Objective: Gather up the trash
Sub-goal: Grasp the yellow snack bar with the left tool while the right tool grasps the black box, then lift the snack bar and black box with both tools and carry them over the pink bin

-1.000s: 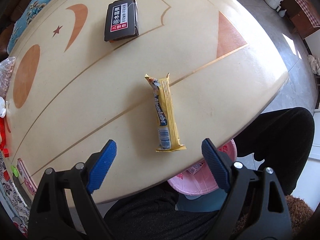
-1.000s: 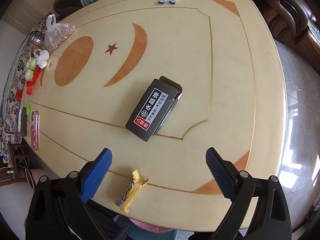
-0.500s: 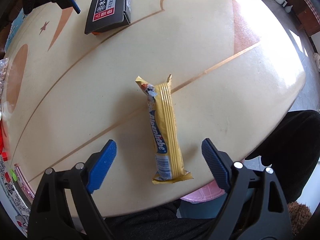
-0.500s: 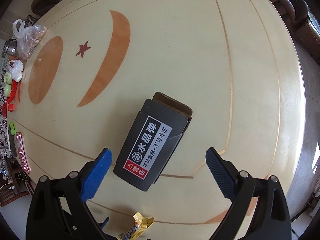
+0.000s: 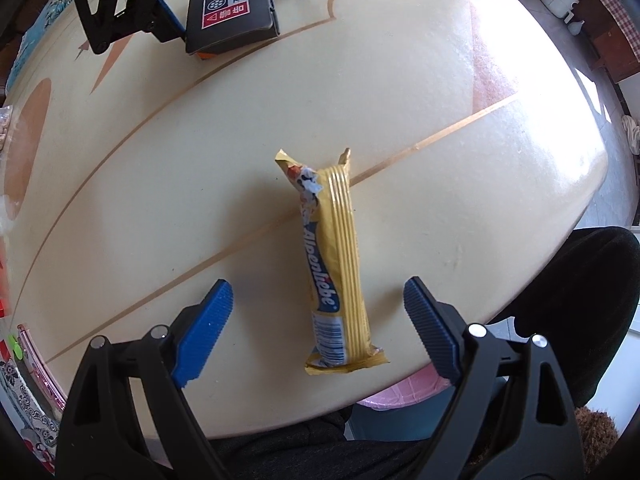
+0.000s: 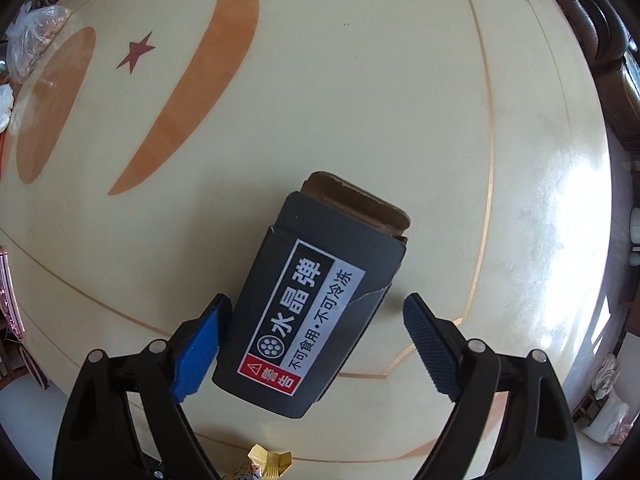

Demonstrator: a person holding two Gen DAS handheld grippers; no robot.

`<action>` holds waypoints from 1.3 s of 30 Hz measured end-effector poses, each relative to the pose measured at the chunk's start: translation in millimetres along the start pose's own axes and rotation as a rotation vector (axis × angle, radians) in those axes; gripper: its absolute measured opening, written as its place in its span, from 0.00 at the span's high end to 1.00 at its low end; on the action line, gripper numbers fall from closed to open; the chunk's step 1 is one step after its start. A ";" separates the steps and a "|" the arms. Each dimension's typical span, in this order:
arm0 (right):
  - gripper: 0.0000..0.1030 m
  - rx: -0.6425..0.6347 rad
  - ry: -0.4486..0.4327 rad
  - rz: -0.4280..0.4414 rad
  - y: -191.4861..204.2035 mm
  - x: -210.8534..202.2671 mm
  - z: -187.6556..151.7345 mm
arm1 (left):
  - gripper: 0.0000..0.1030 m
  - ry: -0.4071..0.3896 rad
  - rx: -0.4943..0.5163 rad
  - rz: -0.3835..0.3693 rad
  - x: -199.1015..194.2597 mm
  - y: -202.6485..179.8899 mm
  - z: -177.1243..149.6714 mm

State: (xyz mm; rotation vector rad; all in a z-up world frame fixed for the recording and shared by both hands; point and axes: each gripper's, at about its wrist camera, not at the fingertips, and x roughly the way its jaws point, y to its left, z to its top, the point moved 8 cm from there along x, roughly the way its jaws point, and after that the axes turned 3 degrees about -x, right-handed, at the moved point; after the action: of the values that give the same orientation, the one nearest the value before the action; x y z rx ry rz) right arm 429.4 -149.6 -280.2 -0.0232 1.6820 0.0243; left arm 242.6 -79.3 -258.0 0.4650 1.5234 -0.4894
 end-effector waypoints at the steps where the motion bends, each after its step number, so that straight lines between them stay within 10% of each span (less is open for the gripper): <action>1: 0.23 -0.010 -0.009 -0.001 0.7 -1.2 0.9 | 0.17 -0.002 -0.005 0.000 0.0 0.9 -0.3; 5: 0.39 -0.029 -0.035 -0.003 1.4 -7.7 3.3 | 0.24 -0.005 -0.026 0.003 -5.0 -3.5 0.9; 13: 0.46 -0.051 -0.069 -0.002 -1.7 -11.3 6.5 | 0.77 0.000 -0.063 0.005 -17.5 0.7 14.7; 39: 0.46 -0.118 -0.262 -0.005 -32.3 -106.0 -89.1 | 0.81 -0.098 -0.190 -0.014 -67.9 29.1 -2.8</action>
State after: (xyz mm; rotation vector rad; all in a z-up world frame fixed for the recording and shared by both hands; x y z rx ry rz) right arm 353.6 -184.4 -165.0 -0.1084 1.4171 0.1184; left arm 257.6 -52.9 -190.6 0.2796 1.4628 -0.3686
